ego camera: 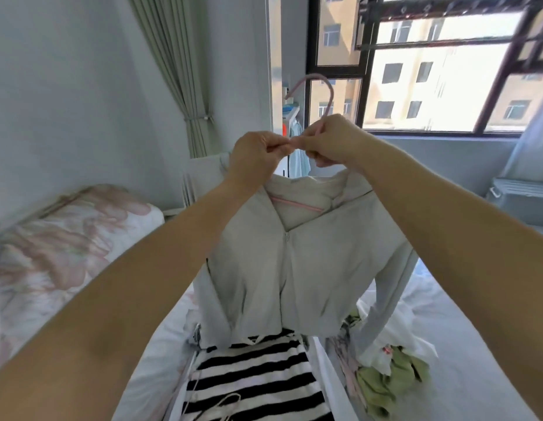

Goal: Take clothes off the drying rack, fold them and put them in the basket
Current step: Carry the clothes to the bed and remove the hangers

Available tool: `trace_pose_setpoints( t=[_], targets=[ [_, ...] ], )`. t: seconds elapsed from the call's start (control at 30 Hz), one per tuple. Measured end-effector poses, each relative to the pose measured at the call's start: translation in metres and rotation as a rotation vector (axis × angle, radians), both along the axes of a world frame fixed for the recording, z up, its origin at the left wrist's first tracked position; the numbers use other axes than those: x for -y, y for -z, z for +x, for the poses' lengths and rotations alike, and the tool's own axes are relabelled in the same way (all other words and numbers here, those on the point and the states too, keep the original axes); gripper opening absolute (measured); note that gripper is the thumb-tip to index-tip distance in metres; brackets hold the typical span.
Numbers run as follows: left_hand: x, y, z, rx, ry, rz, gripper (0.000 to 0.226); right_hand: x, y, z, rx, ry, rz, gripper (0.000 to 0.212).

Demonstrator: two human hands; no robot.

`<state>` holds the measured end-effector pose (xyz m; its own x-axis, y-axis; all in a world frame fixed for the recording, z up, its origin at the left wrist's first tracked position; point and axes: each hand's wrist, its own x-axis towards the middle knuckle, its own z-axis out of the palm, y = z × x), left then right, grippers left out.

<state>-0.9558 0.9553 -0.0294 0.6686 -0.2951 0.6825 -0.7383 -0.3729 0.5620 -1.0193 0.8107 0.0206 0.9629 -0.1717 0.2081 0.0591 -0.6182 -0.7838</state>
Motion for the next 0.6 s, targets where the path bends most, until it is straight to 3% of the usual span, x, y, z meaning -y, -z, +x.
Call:
trace_pose_setpoints(
  t=[0.1,0.17,0.3,0.43,0.6],
  targets=[
    [-0.006,0.004,0.007,0.269,-0.225,0.310,0.044,0.001,-0.003,-0.002,0.033,0.045,-0.074,0.026],
    [-0.018,0.013,0.012,0.191,-0.382,0.520,0.058,0.004,-0.001,-0.005,0.060,0.067,-0.104,0.023],
    [-0.046,0.028,0.016,0.032,-0.242,0.415,0.030,0.021,0.008,-0.017,0.034,0.094,-0.138,0.022],
    [-0.064,0.035,0.014,-0.055,-0.079,0.474,0.021,0.051,0.021,-0.040,0.018,0.109,-0.140,0.019],
    [-0.067,0.046,0.006,-0.099,-0.003,0.383,0.018,0.091,0.027,-0.074,-0.024,0.147,-0.149,0.014]
  ],
)
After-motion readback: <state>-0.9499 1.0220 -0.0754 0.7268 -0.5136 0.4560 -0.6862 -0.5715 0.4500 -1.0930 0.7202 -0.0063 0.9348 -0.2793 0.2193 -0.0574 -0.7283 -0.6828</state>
